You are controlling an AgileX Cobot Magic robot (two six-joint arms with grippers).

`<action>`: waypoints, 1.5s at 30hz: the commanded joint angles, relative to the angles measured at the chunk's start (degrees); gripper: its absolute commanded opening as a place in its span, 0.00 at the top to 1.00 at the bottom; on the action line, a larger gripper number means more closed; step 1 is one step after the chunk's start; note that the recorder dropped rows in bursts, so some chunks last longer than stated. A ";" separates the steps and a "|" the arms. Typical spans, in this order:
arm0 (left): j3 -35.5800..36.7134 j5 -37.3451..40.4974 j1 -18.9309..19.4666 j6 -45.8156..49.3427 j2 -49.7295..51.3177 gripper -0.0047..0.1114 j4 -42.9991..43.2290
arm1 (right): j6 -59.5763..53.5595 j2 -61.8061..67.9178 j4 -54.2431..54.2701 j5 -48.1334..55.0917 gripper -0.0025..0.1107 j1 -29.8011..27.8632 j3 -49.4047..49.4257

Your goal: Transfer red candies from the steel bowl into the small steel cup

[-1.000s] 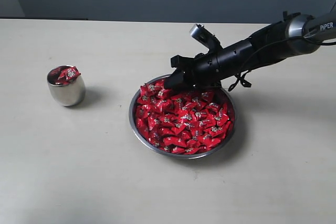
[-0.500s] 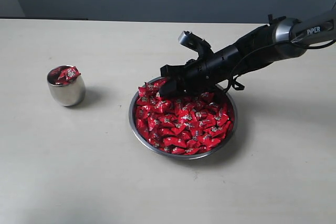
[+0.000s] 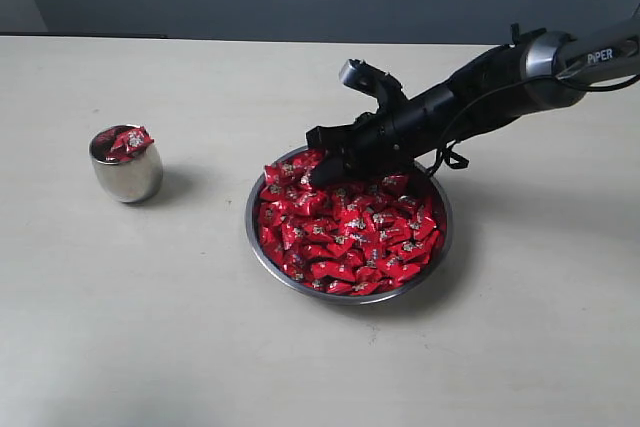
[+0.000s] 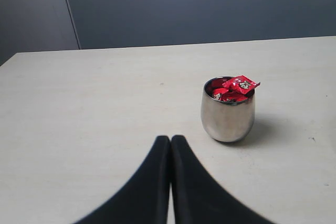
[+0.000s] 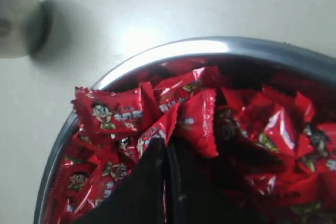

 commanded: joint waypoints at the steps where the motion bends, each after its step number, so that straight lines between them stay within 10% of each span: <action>1: 0.22 -0.09 0.03 -0.06 -0.26 0.96 -0.13 | 3.59 -3.30 -5.61 -3.24 0.99 0.00 0.07; 24: 0.22 -0.09 0.03 -0.06 -0.26 0.96 -0.13 | 25.12 -17.08 -42.40 -8.04 0.99 0.02 0.27; 45: 0.22 -0.09 0.03 -0.06 -0.26 0.96 -0.13 | 6.79 -9.29 -23.16 -18.19 0.99 11.65 -9.51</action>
